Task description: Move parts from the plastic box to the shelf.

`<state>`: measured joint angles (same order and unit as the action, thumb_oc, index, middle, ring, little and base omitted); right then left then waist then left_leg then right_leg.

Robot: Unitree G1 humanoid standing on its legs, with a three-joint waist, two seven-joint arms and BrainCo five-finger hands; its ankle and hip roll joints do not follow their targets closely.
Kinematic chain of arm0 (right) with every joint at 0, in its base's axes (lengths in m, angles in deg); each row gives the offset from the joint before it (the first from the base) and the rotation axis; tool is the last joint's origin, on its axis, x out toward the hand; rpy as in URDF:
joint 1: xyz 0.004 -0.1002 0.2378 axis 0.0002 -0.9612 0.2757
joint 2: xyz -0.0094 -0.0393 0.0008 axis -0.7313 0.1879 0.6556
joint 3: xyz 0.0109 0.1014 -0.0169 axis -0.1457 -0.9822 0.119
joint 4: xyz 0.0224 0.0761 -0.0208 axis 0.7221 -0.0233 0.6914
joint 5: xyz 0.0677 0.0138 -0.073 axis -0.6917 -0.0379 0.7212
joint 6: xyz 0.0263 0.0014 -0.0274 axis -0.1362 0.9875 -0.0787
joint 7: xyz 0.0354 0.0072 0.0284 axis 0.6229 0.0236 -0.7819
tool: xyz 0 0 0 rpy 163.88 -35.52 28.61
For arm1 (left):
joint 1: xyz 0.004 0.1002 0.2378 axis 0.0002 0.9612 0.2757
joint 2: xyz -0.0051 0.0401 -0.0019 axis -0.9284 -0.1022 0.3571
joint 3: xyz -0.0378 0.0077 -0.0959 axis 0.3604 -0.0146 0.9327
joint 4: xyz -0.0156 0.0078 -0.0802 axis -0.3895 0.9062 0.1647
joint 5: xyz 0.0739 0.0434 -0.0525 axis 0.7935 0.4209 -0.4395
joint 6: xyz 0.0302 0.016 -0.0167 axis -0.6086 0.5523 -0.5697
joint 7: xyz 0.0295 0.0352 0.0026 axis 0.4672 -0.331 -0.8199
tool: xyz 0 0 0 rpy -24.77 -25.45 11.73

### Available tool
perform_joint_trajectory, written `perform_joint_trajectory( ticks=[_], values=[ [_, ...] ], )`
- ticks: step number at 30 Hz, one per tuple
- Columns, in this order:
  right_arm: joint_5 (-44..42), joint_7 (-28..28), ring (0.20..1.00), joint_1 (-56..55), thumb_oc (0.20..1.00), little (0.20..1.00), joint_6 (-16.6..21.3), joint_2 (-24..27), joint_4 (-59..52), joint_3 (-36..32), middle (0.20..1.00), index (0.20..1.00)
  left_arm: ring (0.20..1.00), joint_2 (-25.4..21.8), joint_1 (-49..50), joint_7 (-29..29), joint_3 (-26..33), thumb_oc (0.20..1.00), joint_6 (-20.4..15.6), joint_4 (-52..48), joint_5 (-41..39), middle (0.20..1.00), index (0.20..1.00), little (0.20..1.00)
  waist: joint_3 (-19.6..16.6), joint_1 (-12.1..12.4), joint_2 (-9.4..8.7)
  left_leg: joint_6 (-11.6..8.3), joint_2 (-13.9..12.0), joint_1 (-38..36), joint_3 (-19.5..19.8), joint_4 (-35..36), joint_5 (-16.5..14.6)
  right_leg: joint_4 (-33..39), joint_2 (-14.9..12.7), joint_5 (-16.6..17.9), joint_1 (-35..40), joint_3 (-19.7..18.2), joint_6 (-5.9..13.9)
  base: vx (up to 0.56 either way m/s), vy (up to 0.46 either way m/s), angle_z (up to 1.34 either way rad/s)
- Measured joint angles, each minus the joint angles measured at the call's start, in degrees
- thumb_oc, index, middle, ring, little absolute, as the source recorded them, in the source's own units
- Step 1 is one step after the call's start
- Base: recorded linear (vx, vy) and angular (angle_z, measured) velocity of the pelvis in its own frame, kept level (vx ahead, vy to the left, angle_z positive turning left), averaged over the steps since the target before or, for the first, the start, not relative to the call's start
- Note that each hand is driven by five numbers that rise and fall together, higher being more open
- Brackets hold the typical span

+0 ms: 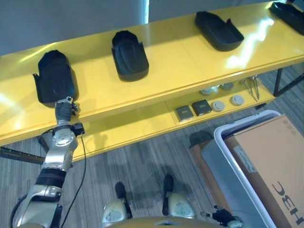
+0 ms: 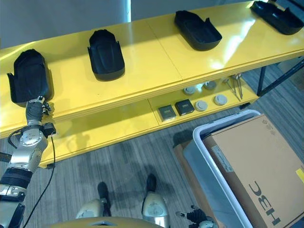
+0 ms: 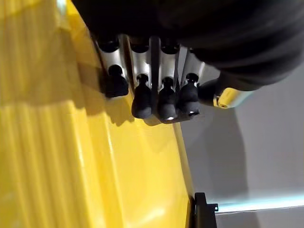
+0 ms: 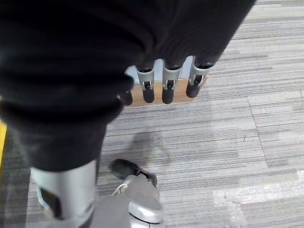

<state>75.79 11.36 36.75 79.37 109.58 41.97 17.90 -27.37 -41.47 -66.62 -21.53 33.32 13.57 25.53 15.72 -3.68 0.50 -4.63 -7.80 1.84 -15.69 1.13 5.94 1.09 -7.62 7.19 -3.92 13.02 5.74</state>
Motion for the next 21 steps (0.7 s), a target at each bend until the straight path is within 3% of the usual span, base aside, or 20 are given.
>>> perform_joint_trajectory(
  ticks=[9, 15, 21],
  values=[
    [0.0, 0.9, 1.0, 0.4, 1.0, 1.0, 0.1, 0.1, -0.4, 0.0, 1.0, 1.0, 0.2, -2.1, -2.7, -2.2, 0.0, 0.2, -0.6, 3.3, 0.0, 0.2, 0.2, 0.2, 1.2, -0.5, -0.24, 0.02, 0.0, -0.1, -0.2, 0.0, -0.1, 0.5, 0.0, 0.2, 0.2, -0.1, 0.06, 0.0, 0.0, 0.0],
    [0.0, 1.0, 1.0, 2.3, 1.0, 1.0, 0.1, 0.7, -1.0, 0.2, 1.0, 1.0, 0.2, -5.1, -10.2, -4.3, 0.0, 0.2, -0.4, 14.4, -0.2, 0.2, 0.2, 0.2, 2.5, -1.2, -0.73, -0.23, 0.1, -0.1, -0.4, 0.0, -0.2, 1.1, 0.1, 0.8, 0.3, -0.3, -0.01, 0.0, 0.001, -0.01],
    [0.0, 1.0, 1.0, 2.5, 1.0, 1.0, 0.0, 0.9, -1.2, 1.8, 1.0, 1.0, 0.2, -5.4, -10.6, -4.9, 0.0, 0.2, -0.3, 15.1, -0.1, 0.2, 0.2, 0.2, 2.6, -1.4, -0.8, -0.21, 0.0, -0.1, -0.5, 0.1, -0.2, 1.3, 0.1, 0.8, 0.3, -0.4, -0.03, 0.0, -0.001, -0.01]
  ],
)
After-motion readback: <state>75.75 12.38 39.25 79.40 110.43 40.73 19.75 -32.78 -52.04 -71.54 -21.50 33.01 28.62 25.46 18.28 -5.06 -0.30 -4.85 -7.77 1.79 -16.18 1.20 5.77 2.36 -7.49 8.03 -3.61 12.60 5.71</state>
